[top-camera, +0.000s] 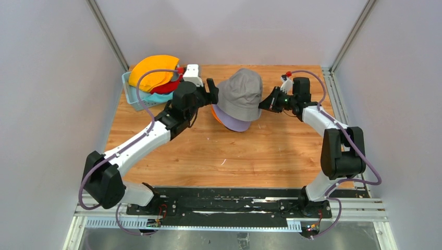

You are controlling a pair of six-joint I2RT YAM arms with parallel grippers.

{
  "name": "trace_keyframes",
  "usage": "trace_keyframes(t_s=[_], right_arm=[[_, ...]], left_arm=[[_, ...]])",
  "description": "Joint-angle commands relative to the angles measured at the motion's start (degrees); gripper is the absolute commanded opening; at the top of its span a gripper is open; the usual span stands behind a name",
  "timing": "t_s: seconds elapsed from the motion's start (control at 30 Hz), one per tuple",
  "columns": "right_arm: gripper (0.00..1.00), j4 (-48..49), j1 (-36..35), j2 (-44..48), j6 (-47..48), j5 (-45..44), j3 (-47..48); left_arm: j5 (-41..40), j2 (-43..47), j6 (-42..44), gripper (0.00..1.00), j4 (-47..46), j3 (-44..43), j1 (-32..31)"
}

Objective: Stack the hats

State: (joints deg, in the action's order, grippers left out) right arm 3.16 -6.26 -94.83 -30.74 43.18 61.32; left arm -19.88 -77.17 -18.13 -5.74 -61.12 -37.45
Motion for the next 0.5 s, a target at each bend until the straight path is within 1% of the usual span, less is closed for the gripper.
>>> trace_keyframes(t_s=[0.0, 0.03, 0.2, 0.4, 0.47], right_arm=[[0.01, -2.4, -1.1, 0.4, 1.8, -0.6, 0.9], [0.01, -2.4, -1.1, 0.4, 1.8, -0.6, 1.0], [0.00, -2.2, -1.1, 0.7, 1.8, -0.4, 1.0], [0.01, -2.1, -1.1, 0.8, 1.9, -0.4, 0.9], [0.01, -2.0, -1.1, 0.8, 1.9, -0.4, 0.7]], left_arm=[[9.9, -1.9, -11.3, 0.79, -0.7, -0.6, 6.5], [13.6, -1.8, -13.7, 0.79, -1.9, 0.2, 7.6], [26.0, -2.1, -21.7, 0.79, -3.8, 2.6, 11.9], [33.6, -1.5, -25.8, 0.79, -4.5, 5.0, 12.1], [35.6, -1.1, -27.7, 0.78, -5.8, 7.4, 12.1]])
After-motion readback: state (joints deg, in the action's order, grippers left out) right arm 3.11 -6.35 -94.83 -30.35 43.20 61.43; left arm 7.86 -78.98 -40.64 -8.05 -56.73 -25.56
